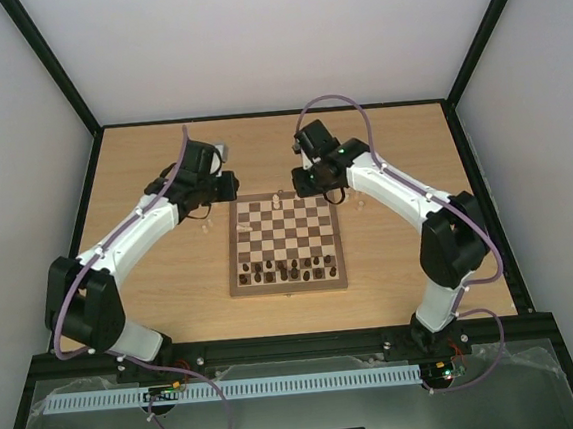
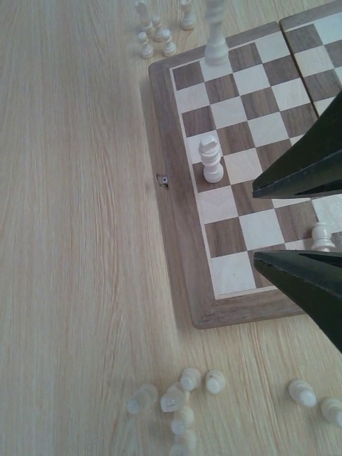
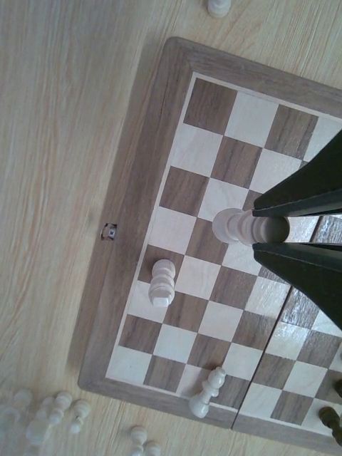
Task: Set up the chess pieces on the board
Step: Place the chess piece on the chessboard.
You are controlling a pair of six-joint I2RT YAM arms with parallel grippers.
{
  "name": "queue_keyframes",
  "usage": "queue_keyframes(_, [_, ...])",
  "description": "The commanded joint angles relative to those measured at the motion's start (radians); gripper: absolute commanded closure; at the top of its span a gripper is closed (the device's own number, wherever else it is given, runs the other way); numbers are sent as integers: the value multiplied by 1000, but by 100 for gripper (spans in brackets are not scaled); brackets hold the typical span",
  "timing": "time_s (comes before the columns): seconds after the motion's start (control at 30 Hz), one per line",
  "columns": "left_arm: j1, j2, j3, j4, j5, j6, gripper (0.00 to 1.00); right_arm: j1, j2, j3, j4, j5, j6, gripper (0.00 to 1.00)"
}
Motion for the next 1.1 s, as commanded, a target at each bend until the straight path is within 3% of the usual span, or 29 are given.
queue_keyframes(0.0, [8,-70,-29,21,3,-9,77,13,34,-4,9,-15,-8,89])
queue_keyframes(0.23, [19,-102,-55,11,-38,-14,71,45,111,61,-22,54,-5,89])
queue_keyframes(1.07, [21,-114,-91,43,-22,-25,69,80,273,185,-89,151,-2,89])
